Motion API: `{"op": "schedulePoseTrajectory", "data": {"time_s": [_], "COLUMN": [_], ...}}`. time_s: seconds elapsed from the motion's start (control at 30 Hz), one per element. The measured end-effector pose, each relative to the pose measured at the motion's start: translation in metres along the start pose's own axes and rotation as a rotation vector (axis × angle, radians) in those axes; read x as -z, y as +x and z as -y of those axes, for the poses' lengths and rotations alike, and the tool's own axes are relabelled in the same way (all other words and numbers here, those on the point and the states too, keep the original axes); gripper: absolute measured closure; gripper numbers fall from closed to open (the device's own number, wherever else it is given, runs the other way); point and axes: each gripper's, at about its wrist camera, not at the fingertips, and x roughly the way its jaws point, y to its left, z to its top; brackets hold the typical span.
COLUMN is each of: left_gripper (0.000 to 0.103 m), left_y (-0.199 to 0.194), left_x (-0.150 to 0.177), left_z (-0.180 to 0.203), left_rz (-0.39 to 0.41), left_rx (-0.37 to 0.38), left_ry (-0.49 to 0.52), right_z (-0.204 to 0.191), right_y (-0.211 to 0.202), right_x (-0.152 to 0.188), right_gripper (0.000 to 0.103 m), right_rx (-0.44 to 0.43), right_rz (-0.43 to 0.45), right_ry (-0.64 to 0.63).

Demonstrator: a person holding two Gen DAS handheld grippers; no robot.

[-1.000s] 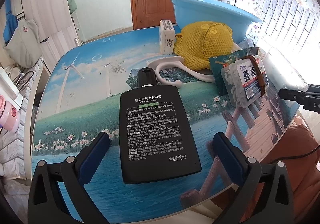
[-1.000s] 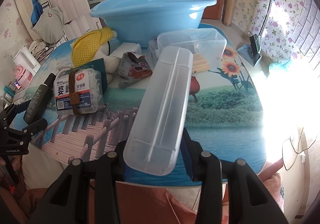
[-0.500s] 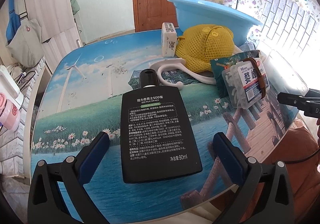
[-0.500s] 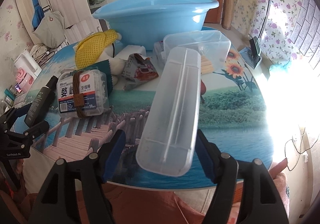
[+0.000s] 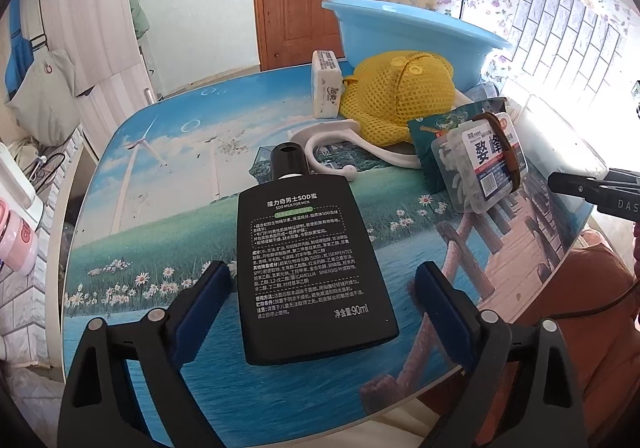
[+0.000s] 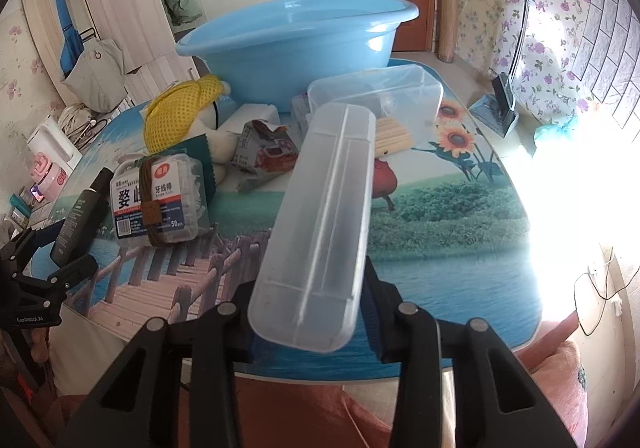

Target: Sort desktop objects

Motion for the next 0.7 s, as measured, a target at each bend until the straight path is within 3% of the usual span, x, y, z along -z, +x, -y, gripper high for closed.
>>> {"op": "schedulePoseTrajectory", "data": {"time_s": [0.17,0.5,0.7], "left_gripper": [0.034,0.034,0.034], "left_y": [-0.0027,-0.0013,0.0022], "left_x": [-0.0012,-0.0024,-0.0057], "left_z": [-0.0012,-0.0013,-0.0031], "left_rz": [0.014,0.015,0.027], "left_rx": [-0.012,-0.012,-0.011], "left_ry": [-0.011,-0.009,-0.015], "right_z": [-0.0033,0.0024,0.0031], "right_y": [-0.0022,-0.002,0.0041], "right_x": [0.0026,0.0031,-0.0032], "right_gripper": [0.069,0.068,0.058], "right_rx": [-0.002,-0.021,-0.001], "right_rz": [0.001,-0.004,0.008], "right_ry": [-0.044,-0.028,-0.026]}}
